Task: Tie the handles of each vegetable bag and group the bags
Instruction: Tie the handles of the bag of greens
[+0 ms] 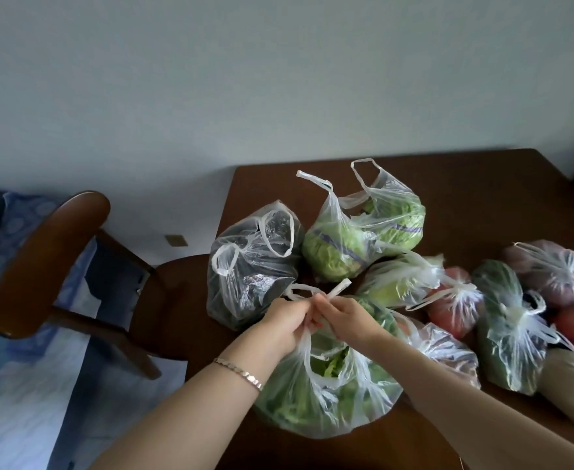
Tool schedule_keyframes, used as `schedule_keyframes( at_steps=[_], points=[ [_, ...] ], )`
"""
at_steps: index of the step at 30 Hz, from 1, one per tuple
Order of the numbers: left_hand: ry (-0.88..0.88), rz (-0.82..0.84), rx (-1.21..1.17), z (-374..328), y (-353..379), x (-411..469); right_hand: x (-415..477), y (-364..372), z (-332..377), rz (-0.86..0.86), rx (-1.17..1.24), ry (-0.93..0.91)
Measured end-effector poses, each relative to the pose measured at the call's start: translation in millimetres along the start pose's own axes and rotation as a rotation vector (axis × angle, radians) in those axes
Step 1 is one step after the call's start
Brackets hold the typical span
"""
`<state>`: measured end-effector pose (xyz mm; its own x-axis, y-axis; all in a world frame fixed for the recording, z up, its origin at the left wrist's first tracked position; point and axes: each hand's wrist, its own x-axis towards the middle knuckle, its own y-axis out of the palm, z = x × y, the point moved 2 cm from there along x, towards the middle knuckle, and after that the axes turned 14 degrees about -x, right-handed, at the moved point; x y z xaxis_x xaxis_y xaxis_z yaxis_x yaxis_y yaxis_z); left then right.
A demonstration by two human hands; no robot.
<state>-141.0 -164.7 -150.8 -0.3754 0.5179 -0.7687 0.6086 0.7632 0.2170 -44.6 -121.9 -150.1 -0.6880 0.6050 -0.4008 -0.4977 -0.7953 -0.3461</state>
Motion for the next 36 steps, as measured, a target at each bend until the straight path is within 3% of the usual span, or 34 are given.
schedule_keyframes(
  at_steps=[3, 6, 9, 11, 14, 17, 20, 23, 28, 32, 36],
  points=[
    [0.099, 0.104, 0.075, 1.4, 1.2, -9.4, 2.2, -3.8, -3.7, -0.072, 0.052, 0.012],
    [0.371, 0.092, 0.268, 0.5, -0.3, -13.0, -0.7, -3.9, -4.5, -0.083, 0.13, 0.013],
    [0.619, 0.199, 0.445, 1.1, -2.4, -18.6, -0.1, -10.0, -9.5, -0.245, 0.106, 0.161],
    [0.661, 0.292, 0.503, 3.3, -4.5, -21.6, 3.6, -14.2, -16.8, -0.339, 0.076, 0.276],
    [0.634, 0.387, 0.606, 9.3, -4.7, -21.1, 6.2, -13.6, -24.3, -0.308, 0.101, 0.342],
    [0.715, 0.349, 0.741, 10.2, -4.9, -18.1, 5.9, -9.0, -21.7, -0.248, 0.034, 0.27],
    [0.817, 0.269, 0.691, 4.2, -4.0, -20.2, 4.5, -10.1, -13.6, -0.249, -0.165, 0.112],
    [0.772, 0.12, 0.533, -6.4, -8.2, -15.2, -3.7, -9.0, -5.5, -0.125, -0.332, -0.083],
    [0.651, 0.015, 0.469, -10.2, -16.1, -3.6, -19.5, -13.8, -5.2, -0.017, -0.085, -0.203],
    [0.386, 0.035, 0.363, -1.9, -7.3, 9.4, -7.6, -13.2, -17.7, -0.224, 0.18, -0.161],
    [0.276, 0.109, 0.246, 4.5, -0.1, 13.6, -2.1, -14.0, -19.8, -0.398, 0.053, -0.163]
  ],
)
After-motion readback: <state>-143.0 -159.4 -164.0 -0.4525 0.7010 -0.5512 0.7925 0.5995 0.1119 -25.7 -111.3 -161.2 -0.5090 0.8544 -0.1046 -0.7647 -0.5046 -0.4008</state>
